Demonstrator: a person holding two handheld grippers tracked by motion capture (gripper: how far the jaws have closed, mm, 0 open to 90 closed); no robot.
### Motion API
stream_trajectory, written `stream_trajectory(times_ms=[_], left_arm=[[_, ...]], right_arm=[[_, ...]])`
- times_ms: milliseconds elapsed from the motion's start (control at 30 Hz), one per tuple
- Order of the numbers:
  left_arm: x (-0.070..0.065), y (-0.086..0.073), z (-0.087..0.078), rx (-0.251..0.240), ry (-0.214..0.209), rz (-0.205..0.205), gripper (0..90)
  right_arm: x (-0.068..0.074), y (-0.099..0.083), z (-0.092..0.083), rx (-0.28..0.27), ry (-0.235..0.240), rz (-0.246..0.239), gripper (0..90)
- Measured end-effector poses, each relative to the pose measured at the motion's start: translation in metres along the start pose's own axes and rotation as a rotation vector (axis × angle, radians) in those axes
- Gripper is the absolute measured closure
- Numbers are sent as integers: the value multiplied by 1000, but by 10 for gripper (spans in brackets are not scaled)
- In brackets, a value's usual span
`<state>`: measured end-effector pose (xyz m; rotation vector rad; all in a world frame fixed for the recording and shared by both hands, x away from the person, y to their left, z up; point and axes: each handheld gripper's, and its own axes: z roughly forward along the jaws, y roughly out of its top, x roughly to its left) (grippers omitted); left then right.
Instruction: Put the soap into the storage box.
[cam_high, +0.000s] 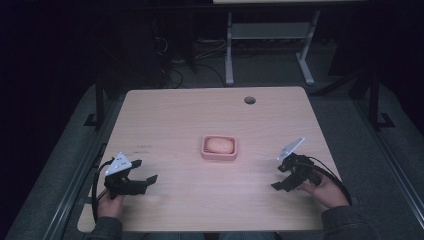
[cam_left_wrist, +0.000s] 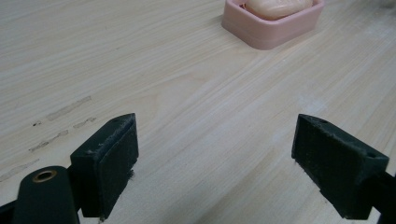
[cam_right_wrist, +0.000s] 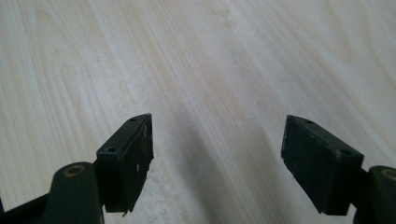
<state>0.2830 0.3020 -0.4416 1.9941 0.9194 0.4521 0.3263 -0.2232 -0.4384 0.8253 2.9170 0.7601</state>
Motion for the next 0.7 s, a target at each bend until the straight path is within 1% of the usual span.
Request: stream_trajectory(times_ms=[67,200,367,433,467,567,600,700], left_arm=[[0,0,0,0,0,3,143],[-1,0,0,9,-3,-3,143],[-2,0,1,9,-6,4,143],[-2,0,2,7,-8,3,143],[-2,0,2,10,-9,17,142],[-2,0,3,13,-10,19,143],[-3,0,3,10,-11,18,143],[-4,1,4,4,-13,10,143]], right_arm=[[2,-3,-1,-1,0,10,245],[6,-9,-2,-16,-6,9,243],[10,-14,-4,-29,-14,12,242],[12,-16,-5,-40,-22,7,242],[13,-16,-6,-41,-27,11,242],[19,-18,-6,-53,-38,-1,240],[21,-18,-7,-52,-44,-2,238],[27,-20,-9,-83,-69,-12,238]])
